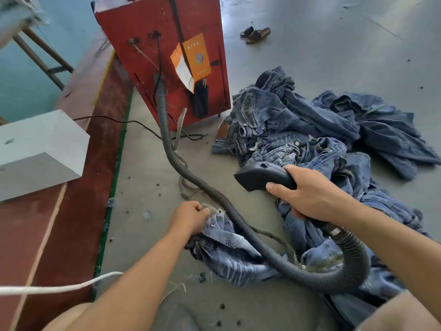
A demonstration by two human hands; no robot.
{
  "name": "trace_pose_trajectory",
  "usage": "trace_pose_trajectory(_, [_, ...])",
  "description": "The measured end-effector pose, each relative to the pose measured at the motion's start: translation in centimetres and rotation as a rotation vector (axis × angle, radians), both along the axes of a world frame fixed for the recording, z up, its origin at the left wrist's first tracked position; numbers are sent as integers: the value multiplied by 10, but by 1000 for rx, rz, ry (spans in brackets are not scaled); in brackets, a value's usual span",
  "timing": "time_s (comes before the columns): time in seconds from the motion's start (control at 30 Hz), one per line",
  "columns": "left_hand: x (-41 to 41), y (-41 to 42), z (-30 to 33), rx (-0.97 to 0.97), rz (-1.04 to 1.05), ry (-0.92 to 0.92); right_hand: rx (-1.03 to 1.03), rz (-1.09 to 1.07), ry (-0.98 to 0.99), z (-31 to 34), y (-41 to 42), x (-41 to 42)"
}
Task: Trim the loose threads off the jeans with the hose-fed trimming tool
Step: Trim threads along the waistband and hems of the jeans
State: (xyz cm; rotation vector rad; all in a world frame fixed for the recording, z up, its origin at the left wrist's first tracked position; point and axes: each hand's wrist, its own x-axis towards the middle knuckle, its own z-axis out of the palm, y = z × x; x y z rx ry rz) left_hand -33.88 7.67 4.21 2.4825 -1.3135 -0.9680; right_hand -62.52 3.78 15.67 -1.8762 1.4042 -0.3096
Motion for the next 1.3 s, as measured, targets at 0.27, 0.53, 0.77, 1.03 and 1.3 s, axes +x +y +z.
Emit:
trace_pose_trajectory(0.27, [-9,-9,18,-328,460,769,154,34,21,-8,10,13])
trace_pose_trajectory(0.53, [-40,-8,32,-309,443,1096,66,62,81,-11,14,41])
trace_pose_trajectory(0.77, [-38,-7,39,-257,518,1134,232,84,-14,-3,13,21])
trace_pose_trajectory(1.03, [-42,-1,45,-166,490,1182,163,-52,-6,-4,3,33])
trace_pose_trajectory(1.3, [-40,-4,45,-113,561,1297,255,44,-40,-15,8,36])
